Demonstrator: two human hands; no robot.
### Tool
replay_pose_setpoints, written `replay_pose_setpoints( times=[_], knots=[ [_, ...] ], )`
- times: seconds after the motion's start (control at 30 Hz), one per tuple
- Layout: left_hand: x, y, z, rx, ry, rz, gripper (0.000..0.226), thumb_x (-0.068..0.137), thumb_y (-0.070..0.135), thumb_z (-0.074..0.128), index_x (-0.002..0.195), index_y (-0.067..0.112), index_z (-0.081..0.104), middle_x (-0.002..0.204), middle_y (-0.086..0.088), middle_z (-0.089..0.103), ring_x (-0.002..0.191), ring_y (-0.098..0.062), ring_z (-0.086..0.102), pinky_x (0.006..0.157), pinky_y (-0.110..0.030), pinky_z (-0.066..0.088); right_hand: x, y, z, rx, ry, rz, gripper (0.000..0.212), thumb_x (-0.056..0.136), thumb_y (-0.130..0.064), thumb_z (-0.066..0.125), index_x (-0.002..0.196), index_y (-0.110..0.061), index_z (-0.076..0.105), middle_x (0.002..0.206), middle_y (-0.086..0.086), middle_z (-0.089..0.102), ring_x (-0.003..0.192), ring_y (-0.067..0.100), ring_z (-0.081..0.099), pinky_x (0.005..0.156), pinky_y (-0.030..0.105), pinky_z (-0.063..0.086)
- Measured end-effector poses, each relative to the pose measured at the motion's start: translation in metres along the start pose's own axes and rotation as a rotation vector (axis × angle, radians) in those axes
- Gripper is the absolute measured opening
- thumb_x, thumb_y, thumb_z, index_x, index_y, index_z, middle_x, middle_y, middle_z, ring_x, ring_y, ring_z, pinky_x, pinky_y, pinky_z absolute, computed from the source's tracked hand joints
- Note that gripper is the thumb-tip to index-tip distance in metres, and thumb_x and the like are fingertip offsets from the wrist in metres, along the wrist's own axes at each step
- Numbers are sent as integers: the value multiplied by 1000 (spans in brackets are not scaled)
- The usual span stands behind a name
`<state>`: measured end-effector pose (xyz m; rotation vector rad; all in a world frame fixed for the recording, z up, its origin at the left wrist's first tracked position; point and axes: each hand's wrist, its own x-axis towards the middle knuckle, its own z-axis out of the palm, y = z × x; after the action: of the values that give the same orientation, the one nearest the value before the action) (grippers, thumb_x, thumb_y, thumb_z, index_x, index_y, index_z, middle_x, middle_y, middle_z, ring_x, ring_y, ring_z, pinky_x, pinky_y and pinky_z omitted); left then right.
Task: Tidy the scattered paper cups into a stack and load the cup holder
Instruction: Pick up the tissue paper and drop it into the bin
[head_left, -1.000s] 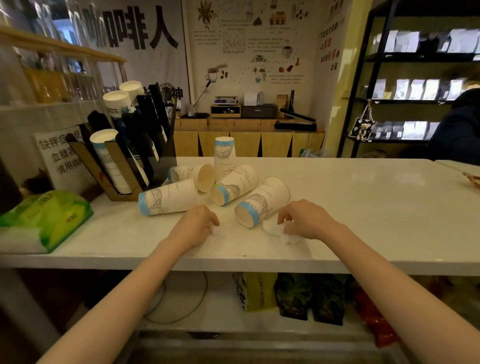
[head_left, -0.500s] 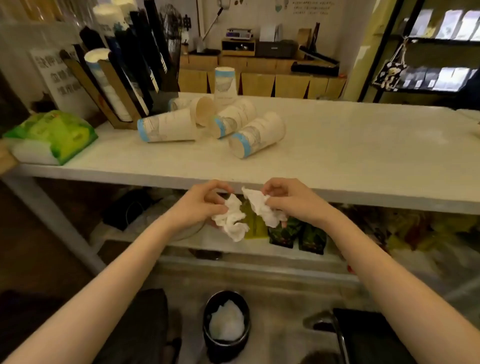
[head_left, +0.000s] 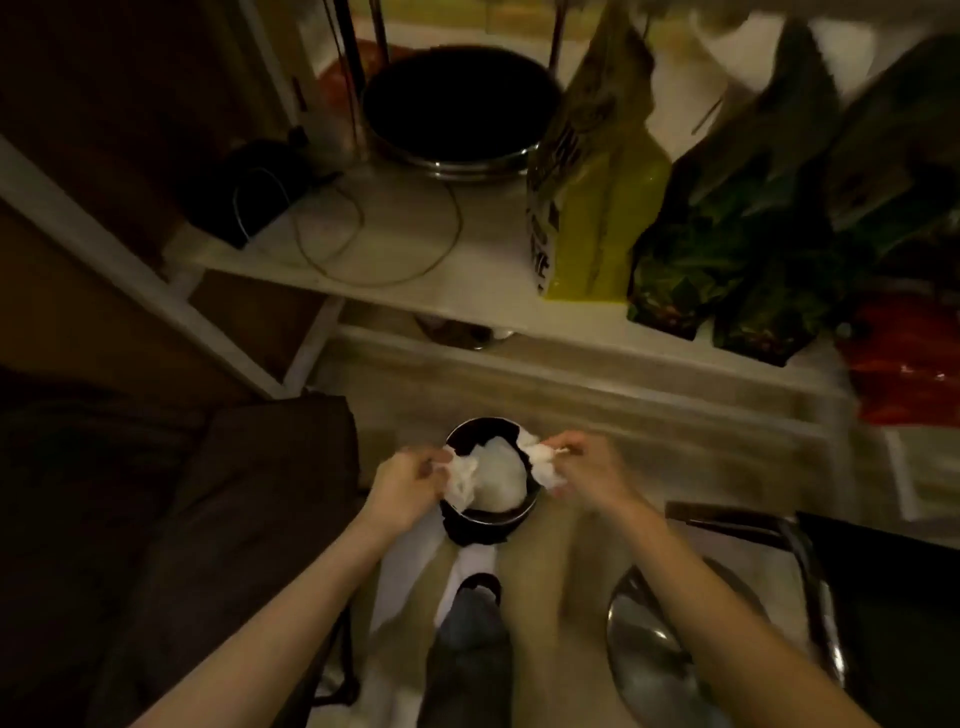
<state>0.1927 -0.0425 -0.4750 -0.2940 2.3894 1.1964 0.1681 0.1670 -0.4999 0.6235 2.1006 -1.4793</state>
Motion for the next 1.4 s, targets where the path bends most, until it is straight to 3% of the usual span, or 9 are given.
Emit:
replay_pose_setpoints(
  times=[0.2,0.4,0.53,0.63,0.77,1.03,1.13,1.27,1.4],
  knots=[
    [101,-108,84,27,-50,-120,36,84,7,55,120,4,53,118,-15,58,108,-27,57,80,-22,39,123,121,68,-18,8,132,36,82,-5,52,116,-7,62,125,17,59,112,35,57,98,49,47],
    [184,-180,155,84,-102,-118,42,89,4,47,130,6,40,142,-15,34,126,-30,42,104,-33,36,207,184,117,-45,-69,163,40,94,-13,41,133,-7,43,129,18,51,108,29,52,86,32,43],
    [220,-199,184,-3,-158,-189,47,93,14,42,138,10,28,142,-13,37,130,-28,38,102,-26,34,249,212,141,-90,-116,181,53,94,-13,44,143,-12,23,134,13,47,110,24,50,75,19,44],
    [225,-214,192,-96,-253,-256,59,94,25,40,144,21,10,144,-14,35,130,-31,39,106,-33,35,257,217,145,-185,-120,167,60,90,-14,51,142,-13,21,136,11,46,120,29,49,93,31,44],
    [207,-224,174,-265,-287,-344,70,83,38,54,142,28,18,136,-13,49,123,-27,48,107,-49,37,244,206,134,-199,-155,220,67,87,-7,53,144,-11,19,138,17,45,125,34,46,102,39,42],
    [147,-132,107,-436,-232,-367,27,82,36,58,108,37,49,129,-9,52,120,-27,49,95,-34,38,149,107,91,-169,-61,2,47,82,5,57,127,-2,46,110,11,53,105,29,56,80,26,48],
    [114,-80,73,-358,-196,-226,42,82,26,61,122,21,49,122,-11,56,114,-27,52,94,-36,40,98,55,67,-105,-48,-81,44,80,8,59,122,-2,50,103,6,50,101,27,55,64,7,45],
    [60,-3,14,-248,-244,15,61,58,40,73,113,25,54,103,-9,66,100,-22,61,92,-38,47,19,-11,29,-86,-35,-262,43,80,5,64,119,-3,50,96,5,52,81,19,57,72,13,47],
    [11,75,-38,-92,-217,220,52,74,15,72,120,15,49,103,1,61,99,-12,58,77,-11,47,-51,-74,-6,-122,-30,-414,39,81,-2,65,116,-10,49,88,-4,50,68,0,50,60,5,44]
  ],
)
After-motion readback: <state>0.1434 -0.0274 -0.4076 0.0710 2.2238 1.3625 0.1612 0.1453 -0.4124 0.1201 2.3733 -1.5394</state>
